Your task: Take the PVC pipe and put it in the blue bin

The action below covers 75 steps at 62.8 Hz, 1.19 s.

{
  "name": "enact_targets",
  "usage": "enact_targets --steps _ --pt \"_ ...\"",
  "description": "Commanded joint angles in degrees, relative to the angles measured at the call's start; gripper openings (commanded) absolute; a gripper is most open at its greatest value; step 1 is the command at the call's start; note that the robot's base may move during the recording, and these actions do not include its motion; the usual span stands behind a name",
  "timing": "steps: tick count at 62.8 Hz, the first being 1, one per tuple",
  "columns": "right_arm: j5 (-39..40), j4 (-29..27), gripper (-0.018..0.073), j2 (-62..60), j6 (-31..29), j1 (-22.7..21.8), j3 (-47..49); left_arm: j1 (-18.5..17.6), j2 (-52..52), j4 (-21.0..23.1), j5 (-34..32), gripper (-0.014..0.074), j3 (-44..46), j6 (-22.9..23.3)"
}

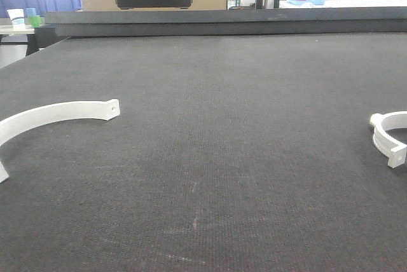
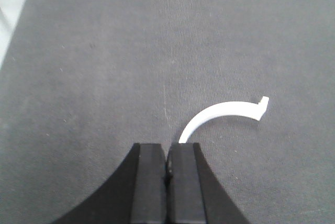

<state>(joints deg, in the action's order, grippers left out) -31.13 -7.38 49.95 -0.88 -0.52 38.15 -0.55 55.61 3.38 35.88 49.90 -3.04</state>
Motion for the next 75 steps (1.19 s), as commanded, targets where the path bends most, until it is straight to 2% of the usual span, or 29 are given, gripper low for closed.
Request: enact_targets --steps 1,16,31,39,53,65,70,75 --pt "0.77 -0.59 -0.0154 1.69 -0.20 -0.41 0.10 0.17 0.89 1.85 -0.40 -0.0111 -0.03 0.05" --pt "-9.92 -3.38 -0.0154 9.64 0.05 -0.41 6.79 0.17 1.01 3.32 -0.40 -0.0111 -0.03 0.05" --pt "-19.37 -0.37 -0.0150 21.92 10.84 -0.41 16.92 0.17 1.01 7.45 -0.40 -0.0111 -0.03 0.05" --pt "-20.73 0.89 -0.0150 28.19 13.67 1.13 20.60 0.17 1.01 8.07 -0.40 -0.0111 -0.03 0.05" --pt "-21.17 7.38 -0.0150 38.67 20.96 7.86 26.42 0.17 1.01 8.05 -0.29 -0.0111 -0.03 0.05" --pt "-22.29 7.38 -0.0149 44.14 22.46 8.08 28.13 0.17 1.01 8.05 0.39 -0.0111 -0.03 0.05" --pt "-22.29 7.38 -0.0106 45.13 22.46 8.08 28.13 0.17 1.01 8.05 0.39 -0.0111 -0.03 0.05" --pt "-22.05 7.38 0.0025 45.46 22.46 8.08 28.13 0.17 1.01 8.05 0.39 -0.0111 -0.03 0.05"
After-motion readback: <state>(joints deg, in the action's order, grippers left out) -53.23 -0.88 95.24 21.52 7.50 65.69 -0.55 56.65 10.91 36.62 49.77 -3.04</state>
